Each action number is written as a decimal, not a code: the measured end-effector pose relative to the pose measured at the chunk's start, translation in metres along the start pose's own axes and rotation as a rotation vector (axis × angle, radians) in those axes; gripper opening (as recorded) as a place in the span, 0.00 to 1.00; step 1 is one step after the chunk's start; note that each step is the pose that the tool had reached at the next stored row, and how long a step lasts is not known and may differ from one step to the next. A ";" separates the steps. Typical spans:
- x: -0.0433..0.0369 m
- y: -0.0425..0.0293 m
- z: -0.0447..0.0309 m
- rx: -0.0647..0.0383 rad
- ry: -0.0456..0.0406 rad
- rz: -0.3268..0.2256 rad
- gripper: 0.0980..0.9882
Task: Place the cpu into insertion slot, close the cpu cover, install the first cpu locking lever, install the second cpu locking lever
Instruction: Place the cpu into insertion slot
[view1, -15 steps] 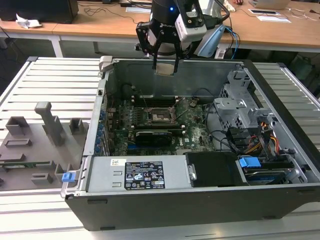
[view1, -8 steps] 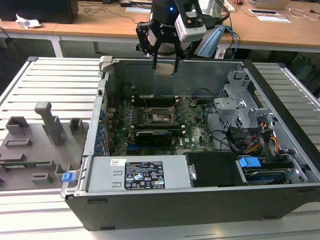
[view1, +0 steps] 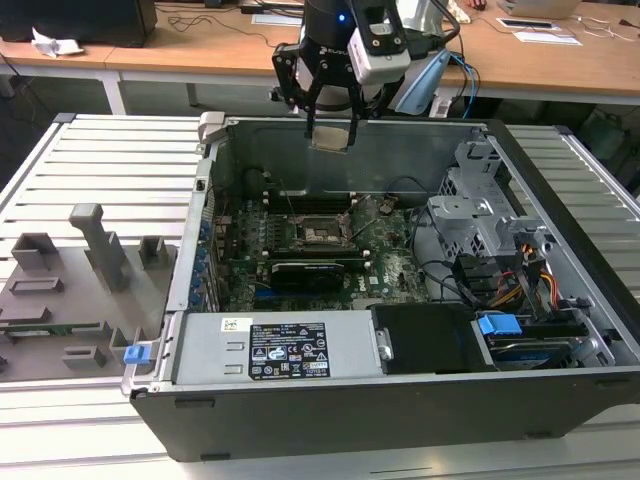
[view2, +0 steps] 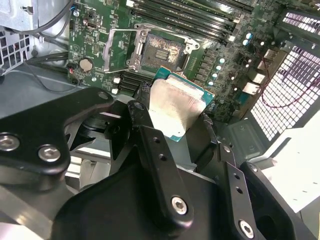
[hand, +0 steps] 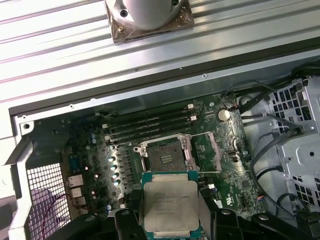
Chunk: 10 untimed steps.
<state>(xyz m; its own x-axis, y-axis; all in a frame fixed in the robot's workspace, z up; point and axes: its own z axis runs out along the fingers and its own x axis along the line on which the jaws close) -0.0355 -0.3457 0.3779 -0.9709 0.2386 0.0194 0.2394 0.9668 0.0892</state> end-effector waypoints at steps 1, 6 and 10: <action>0.0000 0.0000 0.0001 0.000 -0.0004 0.004 0.48; 0.0000 -0.0001 0.0008 -0.001 -0.0055 0.061 0.48; 0.0000 -0.0001 0.0011 -0.002 -0.0099 0.111 0.48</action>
<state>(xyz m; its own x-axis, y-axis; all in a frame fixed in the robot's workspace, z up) -0.0355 -0.3457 0.3768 -0.9383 0.3452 0.0194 0.3455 0.9342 0.0892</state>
